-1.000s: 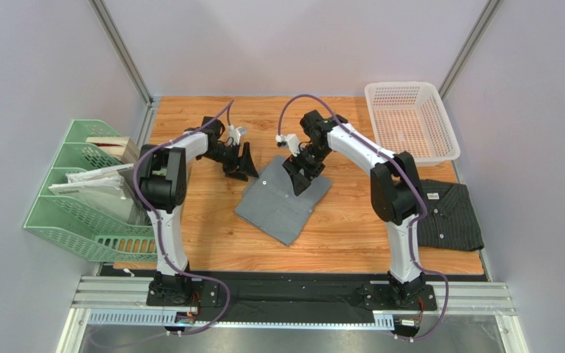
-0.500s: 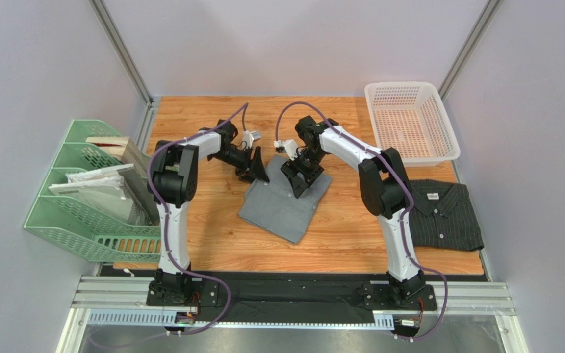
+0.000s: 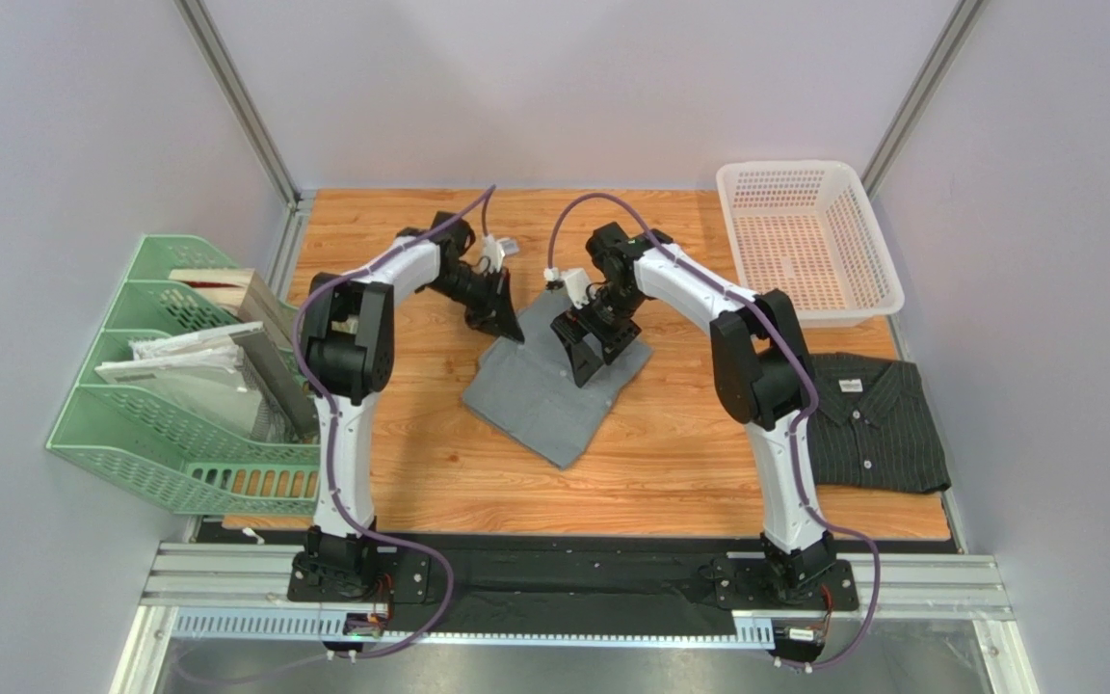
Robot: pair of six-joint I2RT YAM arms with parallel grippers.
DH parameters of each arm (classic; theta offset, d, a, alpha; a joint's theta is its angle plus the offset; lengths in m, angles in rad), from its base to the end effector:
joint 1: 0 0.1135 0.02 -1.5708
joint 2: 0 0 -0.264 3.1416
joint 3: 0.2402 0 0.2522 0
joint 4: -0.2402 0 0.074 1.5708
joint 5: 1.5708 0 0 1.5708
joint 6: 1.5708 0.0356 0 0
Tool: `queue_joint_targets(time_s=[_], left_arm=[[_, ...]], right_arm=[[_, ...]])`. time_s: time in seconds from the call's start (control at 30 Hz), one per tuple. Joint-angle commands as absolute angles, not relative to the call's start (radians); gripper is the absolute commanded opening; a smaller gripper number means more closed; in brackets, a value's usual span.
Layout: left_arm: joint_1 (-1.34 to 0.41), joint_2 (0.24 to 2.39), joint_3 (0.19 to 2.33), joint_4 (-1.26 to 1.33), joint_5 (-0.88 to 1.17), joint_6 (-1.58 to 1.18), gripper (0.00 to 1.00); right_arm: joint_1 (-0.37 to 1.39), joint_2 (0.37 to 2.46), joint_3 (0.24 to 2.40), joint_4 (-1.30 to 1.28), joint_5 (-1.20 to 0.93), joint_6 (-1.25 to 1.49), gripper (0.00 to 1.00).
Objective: Fold and stack the long sleeve shirts
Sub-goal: Fold the shirt
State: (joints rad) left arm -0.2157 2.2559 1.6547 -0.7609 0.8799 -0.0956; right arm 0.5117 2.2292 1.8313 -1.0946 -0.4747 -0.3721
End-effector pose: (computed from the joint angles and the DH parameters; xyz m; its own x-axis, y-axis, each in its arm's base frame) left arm 0.4269 -0.1216 0.1343 -0.9792 0.1523 -0.1343 0.1998 0.6056 -0.7703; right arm 0.3747 0.2291 0.1774 -0.6401 -0.7303 -0.2385 -0.7508 0.5287 0.3960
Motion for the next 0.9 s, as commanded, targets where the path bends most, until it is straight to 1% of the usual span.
queue_joint_targets(time_s=[0.0,0.03,0.07,0.1,0.13,0.17,0.2,0.23,0.27,0.3,0.33,0.37,0.4,0.43,0.47,0.5,0.53,0.63,0.67,0.73,0.77,0.87], left_arm=[[-0.213,2.183,1.949,-1.024,0.622,0.113,0.00],[-0.218,2.183,2.088,-1.119,0.565,0.200,0.00],[-0.219,2.195,2.167,-1.165,0.507,0.245,0.00],[-0.224,2.204,2.243,-1.228,0.395,0.329,0.00],[-0.227,2.210,2.379,-1.242,0.340,0.365,0.00],[-0.232,2.209,2.435,-1.247,0.286,0.403,0.00],[-0.248,2.201,2.474,-1.218,0.165,0.487,0.00],[-0.261,2.188,2.499,-1.191,0.111,0.538,0.00],[-0.277,2.142,2.481,-1.155,0.063,0.592,0.00],[-0.320,2.110,2.444,-1.047,-0.036,0.694,0.00],[-0.342,2.074,2.316,-0.982,-0.073,0.745,0.00],[-0.366,2.004,2.239,-0.916,-0.110,0.794,0.00],[-0.417,1.975,2.156,-0.785,-0.183,0.887,0.00],[-0.440,1.932,1.994,-0.726,-0.214,0.931,0.00],[-0.460,1.919,1.920,-0.672,-0.242,0.987,0.00],[-0.495,1.913,1.794,-0.585,-0.288,0.999,0.00],[-0.508,1.925,1.748,-0.559,-0.302,0.994,0.00],[-0.552,2.021,1.672,-0.583,-0.345,0.824,0.00],[-0.563,2.048,1.663,-0.604,-0.339,0.693,0.00],[-0.598,2.107,1.622,-0.630,-0.295,0.577,0.01],[-0.630,2.127,1.614,-0.640,-0.279,0.490,0.01],[-0.701,2.167,1.600,-0.640,-0.272,0.392,0.08]], right_arm=[[0.425,2.103,1.813,-1.083,-0.521,-0.290,0.96],[0.396,2.088,1.806,-1.081,-0.543,-0.281,0.97],[0.378,2.059,1.787,-1.083,-0.554,-0.258,0.98],[0.362,2.046,1.778,-1.077,-0.564,-0.249,0.98],[0.329,2.037,1.767,-1.077,-0.586,-0.238,0.98],[0.313,2.016,1.750,-1.071,-0.595,-0.227,0.99],[0.299,2.008,1.743,-1.069,-0.609,-0.222,0.99],[0.270,1.999,1.735,-1.068,-0.618,-0.219,0.99],[0.256,1.993,1.727,-1.066,-0.627,-0.210,0.99],[0.244,1.980,1.709,-1.063,-0.646,-0.207,1.00],[0.221,1.979,1.701,-1.063,-0.655,-0.206,1.00],[0.212,1.976,1.694,-1.063,-0.660,-0.198,1.00],[0.197,1.977,1.683,-1.062,-0.669,-0.196,1.00],[0.189,1.977,1.680,-1.063,-0.673,-0.192,1.00],[0.184,1.977,1.678,-1.062,-0.678,-0.190,1.00],[0.172,1.980,1.674,-1.060,-0.690,-0.184,1.00],[0.167,1.980,1.672,-1.061,-0.696,-0.180,1.00],[0.158,1.971,1.658,-1.060,-0.706,-0.175,1.00],[0.156,1.968,1.652,-1.058,-0.704,-0.175,1.00],[0.152,1.957,1.634,-1.058,-0.701,-0.179,1.00],[0.150,1.951,1.626,-1.060,-0.698,-0.184,1.00],[0.146,1.936,1.605,-1.060,-0.695,-0.195,1.00]])
